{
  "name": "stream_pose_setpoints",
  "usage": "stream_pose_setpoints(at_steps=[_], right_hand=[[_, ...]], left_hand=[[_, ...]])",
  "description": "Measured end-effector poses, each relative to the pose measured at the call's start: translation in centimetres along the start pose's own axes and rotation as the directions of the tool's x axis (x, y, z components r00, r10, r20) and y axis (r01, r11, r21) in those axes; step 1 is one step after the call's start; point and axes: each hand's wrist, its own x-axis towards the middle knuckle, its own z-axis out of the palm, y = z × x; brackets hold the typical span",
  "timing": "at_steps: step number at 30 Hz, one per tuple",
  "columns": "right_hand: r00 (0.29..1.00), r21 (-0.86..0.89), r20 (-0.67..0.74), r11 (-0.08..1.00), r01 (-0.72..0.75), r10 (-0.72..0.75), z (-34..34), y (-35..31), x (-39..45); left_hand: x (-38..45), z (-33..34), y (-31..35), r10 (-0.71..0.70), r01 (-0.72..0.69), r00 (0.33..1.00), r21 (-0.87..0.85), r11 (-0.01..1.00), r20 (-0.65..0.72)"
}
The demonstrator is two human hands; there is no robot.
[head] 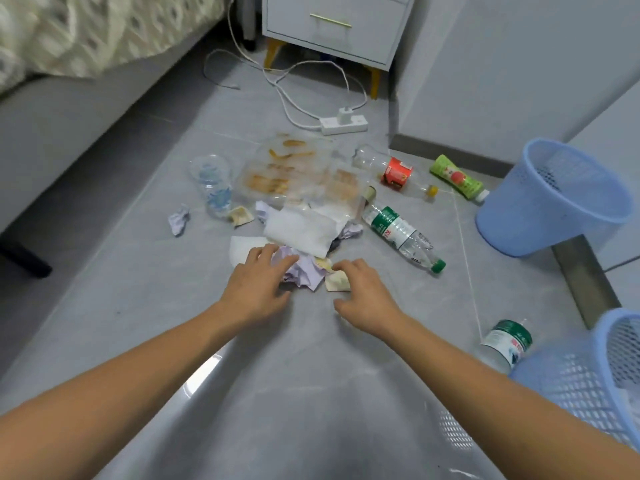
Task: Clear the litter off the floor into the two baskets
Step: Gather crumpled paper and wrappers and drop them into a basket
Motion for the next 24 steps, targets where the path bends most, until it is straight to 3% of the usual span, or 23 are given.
stream_pose_setpoints(at_steps=[4, 8, 17, 24], right_hand=[[0.999, -0.055, 0.052, 0.998, 0.001, 0.002, 1.6, -0.7, 2.8], [0.996, -0.15, 0.088, 0.988, 0.03, -0.017, 3.1, -0.4, 3.9], [0.993, -0.236, -0.05, 0.967, 0.096, -0.111, 5.1, 2.4, 2.4], [0.975, -0.128, -0.158, 0.982, 0.138, -0.158, 6.7, 4.4, -0.7]], left_hand=[[0.9, 0.7, 0.1, 0.055, -0.059, 0.993, 0.03, 0.998, 0.107], [0.3, 1.4, 0.4, 0.061, -0.07, 0.994, 0.112, 0.991, 0.086], [-4.7, 3.2, 0.4, 0.054, -0.052, 0.998, 0.121, 0.991, -0.02], [-6.4, 3.2, 1.2, 0.083, -0.073, 0.993, 0.104, 0.992, -0.09]])
